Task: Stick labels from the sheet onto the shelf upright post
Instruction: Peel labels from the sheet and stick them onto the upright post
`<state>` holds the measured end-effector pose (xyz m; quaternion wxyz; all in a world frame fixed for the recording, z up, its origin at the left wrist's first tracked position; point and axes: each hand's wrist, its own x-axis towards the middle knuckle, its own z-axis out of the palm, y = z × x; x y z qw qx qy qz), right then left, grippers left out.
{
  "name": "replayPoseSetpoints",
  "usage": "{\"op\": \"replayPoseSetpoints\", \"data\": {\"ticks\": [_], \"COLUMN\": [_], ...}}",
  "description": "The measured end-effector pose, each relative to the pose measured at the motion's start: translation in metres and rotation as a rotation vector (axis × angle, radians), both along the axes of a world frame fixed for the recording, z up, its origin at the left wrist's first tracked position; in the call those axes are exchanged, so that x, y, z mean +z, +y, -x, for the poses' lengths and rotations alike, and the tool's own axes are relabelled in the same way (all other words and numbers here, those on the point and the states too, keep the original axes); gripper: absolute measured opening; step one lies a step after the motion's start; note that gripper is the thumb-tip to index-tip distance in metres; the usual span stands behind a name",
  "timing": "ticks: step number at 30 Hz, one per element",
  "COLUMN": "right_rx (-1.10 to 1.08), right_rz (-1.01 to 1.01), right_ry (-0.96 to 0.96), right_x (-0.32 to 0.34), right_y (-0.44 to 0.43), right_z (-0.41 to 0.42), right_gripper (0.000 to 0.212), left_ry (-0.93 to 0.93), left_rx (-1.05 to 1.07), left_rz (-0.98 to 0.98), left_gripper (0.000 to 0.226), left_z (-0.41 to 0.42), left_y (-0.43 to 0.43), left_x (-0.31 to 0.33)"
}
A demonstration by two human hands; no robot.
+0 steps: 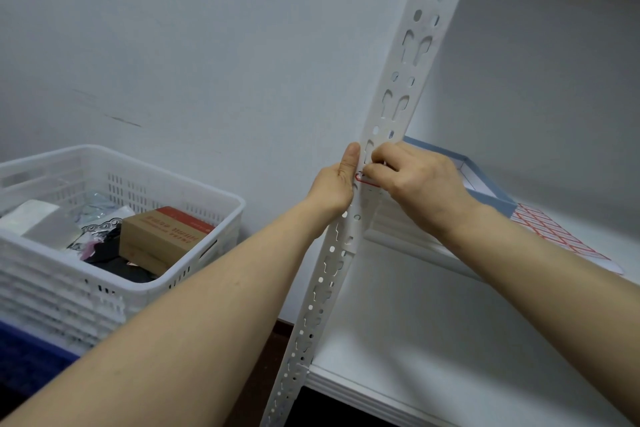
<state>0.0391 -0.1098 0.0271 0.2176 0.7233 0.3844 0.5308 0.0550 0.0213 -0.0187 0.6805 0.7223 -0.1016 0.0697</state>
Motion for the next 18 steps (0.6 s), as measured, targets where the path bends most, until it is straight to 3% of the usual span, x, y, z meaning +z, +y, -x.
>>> {"op": "replayPoseSetpoints", "data": {"ticks": [9,13,16,18], "right_rx": [-0.009,0.018,0.064,0.072], "right_rz": [0.002,-0.011,-0.083,-0.123], "right_ry": [0.031,0.073,0.186,0.222], "right_x": [-0.001,-0.001,-0.006,-0.009], "right_y": [0.002,-0.003,-0.013,-0.015], "right_z": [0.001,0.0,-0.002,-0.003], "right_gripper": [0.03,0.045,0.014,0.017], "left_ry": [0.0,-0.009,-0.014,-0.006], "left_rx": [-0.004,-0.006,-0.012,-0.021], "left_rz": [-0.004,0.014,0.052,0.075], "left_gripper": [0.056,0.059,0.062,0.062], "left_z": [0.001,0.001,0.0,-0.001], "left_y": [0.001,0.001,0.001,0.001], "left_x": [0.001,0.0,-0.001,-0.001]}}
